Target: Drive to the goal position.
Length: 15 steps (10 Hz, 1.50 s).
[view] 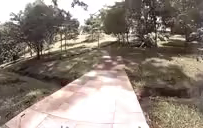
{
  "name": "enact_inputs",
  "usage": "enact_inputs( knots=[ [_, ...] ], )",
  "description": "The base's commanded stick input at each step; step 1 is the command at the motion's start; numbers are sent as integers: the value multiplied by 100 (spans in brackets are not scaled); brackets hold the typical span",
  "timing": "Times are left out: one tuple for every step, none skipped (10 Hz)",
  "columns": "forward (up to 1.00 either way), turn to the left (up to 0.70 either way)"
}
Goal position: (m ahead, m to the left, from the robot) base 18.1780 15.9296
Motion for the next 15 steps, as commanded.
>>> enact_inputs(
  knots=[
    [45,0],
    [45,0],
    [45,-12],
    [45,-25],
    [45,-27],
    [45,-27],
    [45,-27],
    [45,-27],
    [45,-27],
    [45,-27],
    [45,-9],
    [45,0],
    [45,0],
    [45,0],
    [45,0]
  ],
)
